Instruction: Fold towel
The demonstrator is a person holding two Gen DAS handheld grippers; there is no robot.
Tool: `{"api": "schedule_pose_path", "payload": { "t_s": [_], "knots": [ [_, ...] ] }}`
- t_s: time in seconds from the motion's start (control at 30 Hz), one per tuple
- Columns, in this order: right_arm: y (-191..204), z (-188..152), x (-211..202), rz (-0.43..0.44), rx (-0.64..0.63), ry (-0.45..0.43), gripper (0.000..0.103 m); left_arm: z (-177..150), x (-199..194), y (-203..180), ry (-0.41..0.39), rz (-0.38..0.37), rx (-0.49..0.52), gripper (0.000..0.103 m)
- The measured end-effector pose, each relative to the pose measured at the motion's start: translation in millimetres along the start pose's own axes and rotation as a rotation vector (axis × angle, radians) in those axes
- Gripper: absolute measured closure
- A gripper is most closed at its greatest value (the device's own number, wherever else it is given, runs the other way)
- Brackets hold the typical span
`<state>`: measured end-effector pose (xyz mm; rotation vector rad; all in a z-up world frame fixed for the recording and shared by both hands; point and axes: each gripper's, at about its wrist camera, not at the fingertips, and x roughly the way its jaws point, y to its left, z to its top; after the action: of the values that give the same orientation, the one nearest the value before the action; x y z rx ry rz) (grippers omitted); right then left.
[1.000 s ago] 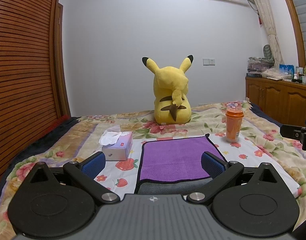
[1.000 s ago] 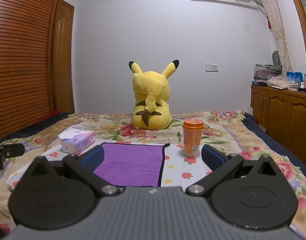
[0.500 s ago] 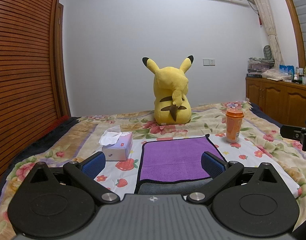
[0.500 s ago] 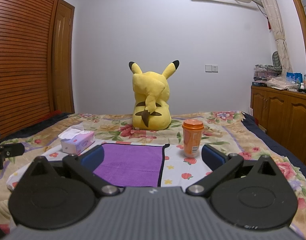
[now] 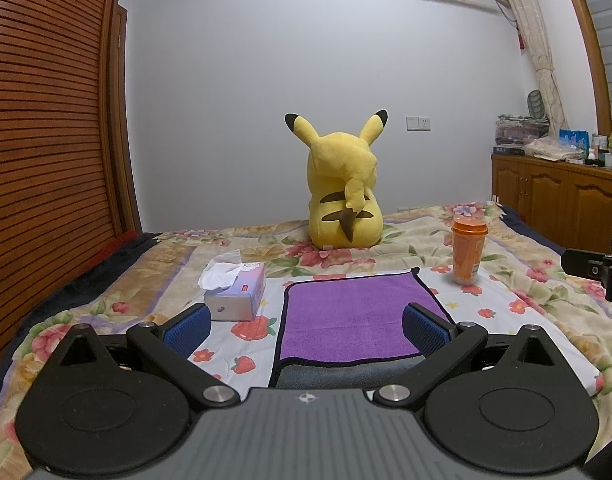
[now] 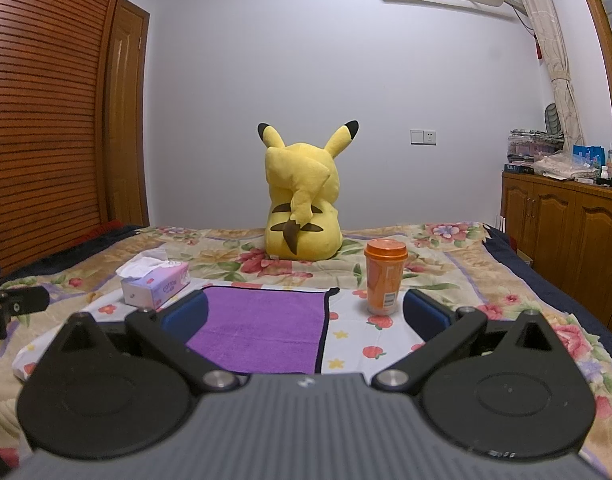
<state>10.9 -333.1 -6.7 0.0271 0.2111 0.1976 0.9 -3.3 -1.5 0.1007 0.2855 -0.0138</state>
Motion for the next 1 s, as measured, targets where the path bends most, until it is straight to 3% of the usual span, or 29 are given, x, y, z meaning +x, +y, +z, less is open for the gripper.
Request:
{"api": "schedule_pose_path", "payload": {
  "t_s": [0.63, 1.0],
  "knots": [
    [3, 3, 2, 0.0, -0.012, 0.012, 0.0, -1, 2, 0, 0.005, 0.0, 0.001, 0.0],
    [8, 2, 14, 0.005, -0.028, 0.047, 0.0, -6, 14, -2, 0.054, -0.009, 0.005, 0.0]
  ]
}}
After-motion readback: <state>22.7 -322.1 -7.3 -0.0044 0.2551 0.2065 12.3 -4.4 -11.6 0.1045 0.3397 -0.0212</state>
